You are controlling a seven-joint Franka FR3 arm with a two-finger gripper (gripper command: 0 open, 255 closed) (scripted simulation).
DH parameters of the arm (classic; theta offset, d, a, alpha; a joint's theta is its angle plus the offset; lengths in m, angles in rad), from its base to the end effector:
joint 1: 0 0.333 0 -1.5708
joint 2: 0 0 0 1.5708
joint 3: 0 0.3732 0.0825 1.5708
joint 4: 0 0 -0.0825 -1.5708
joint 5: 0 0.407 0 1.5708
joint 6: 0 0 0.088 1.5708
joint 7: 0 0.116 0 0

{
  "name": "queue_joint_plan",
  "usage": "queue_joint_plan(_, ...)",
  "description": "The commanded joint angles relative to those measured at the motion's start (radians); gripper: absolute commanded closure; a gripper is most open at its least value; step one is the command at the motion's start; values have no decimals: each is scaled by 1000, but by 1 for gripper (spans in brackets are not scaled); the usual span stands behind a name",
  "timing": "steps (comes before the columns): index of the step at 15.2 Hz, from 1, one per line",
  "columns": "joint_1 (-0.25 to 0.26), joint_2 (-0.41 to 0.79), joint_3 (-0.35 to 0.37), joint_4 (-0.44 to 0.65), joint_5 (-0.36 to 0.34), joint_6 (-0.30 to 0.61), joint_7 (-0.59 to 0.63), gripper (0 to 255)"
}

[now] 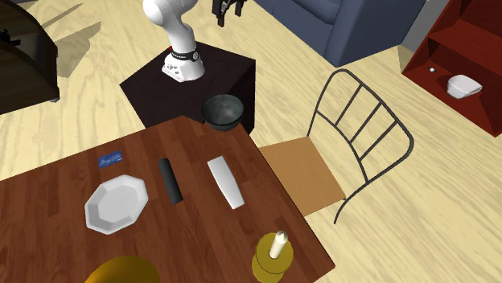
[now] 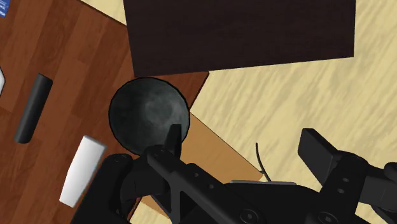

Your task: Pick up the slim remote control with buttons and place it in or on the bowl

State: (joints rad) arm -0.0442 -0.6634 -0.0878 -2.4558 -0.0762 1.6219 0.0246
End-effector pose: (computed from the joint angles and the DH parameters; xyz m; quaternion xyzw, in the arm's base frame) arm 0.3136 -0.0555 0.5386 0.9944 -0.0612 -0.0862 0.0070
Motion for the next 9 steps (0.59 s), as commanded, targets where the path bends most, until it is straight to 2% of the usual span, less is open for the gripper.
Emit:
queue_joint_plan(1, -17, 46, -26, -19, -17, 77, -8, 0)
queue_joint_plan(9, -75, 268, -126, -15, -52, 331, -42, 0)
